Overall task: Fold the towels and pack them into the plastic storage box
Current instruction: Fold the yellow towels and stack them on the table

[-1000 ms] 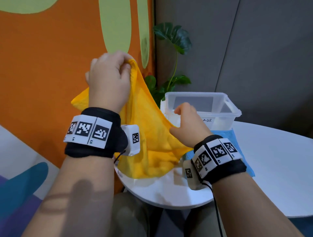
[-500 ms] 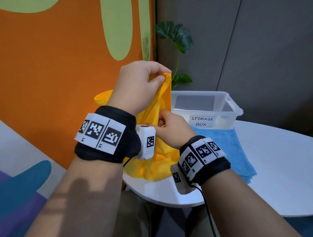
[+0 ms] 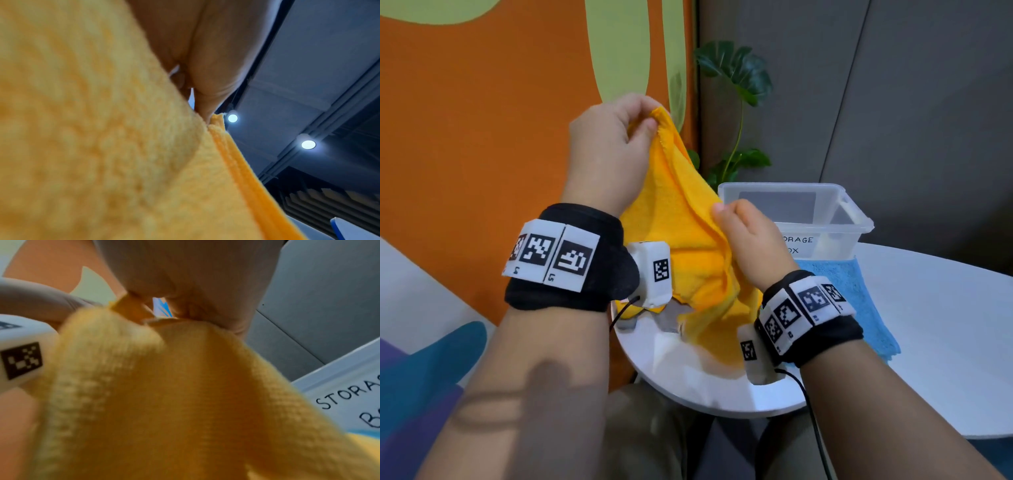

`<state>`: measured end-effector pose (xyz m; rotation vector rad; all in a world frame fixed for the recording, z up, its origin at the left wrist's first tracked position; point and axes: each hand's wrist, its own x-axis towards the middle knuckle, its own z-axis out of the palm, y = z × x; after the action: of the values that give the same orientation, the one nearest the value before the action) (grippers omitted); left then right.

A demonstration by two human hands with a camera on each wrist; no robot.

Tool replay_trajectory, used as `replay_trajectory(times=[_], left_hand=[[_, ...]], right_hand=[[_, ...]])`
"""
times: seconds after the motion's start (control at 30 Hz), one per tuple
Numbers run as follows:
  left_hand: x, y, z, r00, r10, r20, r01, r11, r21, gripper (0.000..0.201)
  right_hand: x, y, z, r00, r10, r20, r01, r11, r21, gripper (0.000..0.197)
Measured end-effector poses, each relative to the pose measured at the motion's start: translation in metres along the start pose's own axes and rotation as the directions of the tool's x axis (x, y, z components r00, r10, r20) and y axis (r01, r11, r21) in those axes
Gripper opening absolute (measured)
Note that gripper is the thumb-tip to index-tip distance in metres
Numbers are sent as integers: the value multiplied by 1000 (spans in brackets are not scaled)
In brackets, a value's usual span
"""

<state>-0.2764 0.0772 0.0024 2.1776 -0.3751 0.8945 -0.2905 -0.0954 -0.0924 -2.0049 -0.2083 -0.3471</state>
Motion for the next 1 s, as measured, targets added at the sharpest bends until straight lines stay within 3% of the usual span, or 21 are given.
replay_trajectory(times=[0.1,0.23,0.37,0.43,0.5,0.63,0.73,0.87,1.0], left_hand=[[-2,-4,5,1000,-4,-15,4,1000,17,21],[-4,-9,5,998,-25,-57,27,999,38,22],[-1,-22,-4,986,-80,-144,95,990,101,23],[0,-31,-7,979,-108,-172,131,983,129,24],[1,-39,-9,971,-154,-183,181,973,141,24],[-4,-43,-8,955,-256,-153,280,945,166,23],[-5,-45,-9,944,-319,-82,329,926,186,23],[-4,-52,-9,934,-355,-45,357,910,213,23],[-7,-54,-8,938,-333,-92,345,918,196,25]], right_hand=[[-4,-2,4,998,4,64,12,968,-250,56],[-5,0,5,998,45,-34,-54,939,-340,37],[-2,6,-1,987,107,-119,-148,894,-424,31],[0,11,-4,988,147,-54,-154,844,-513,27],[0,17,-4,969,232,90,-129,777,-616,24],[-5,27,10,834,367,412,64,677,-734,24],[-10,25,16,771,425,475,104,652,-751,13],[-9,29,13,811,454,368,-49,680,-732,41],[-6,28,7,914,350,206,-121,718,-686,28]])
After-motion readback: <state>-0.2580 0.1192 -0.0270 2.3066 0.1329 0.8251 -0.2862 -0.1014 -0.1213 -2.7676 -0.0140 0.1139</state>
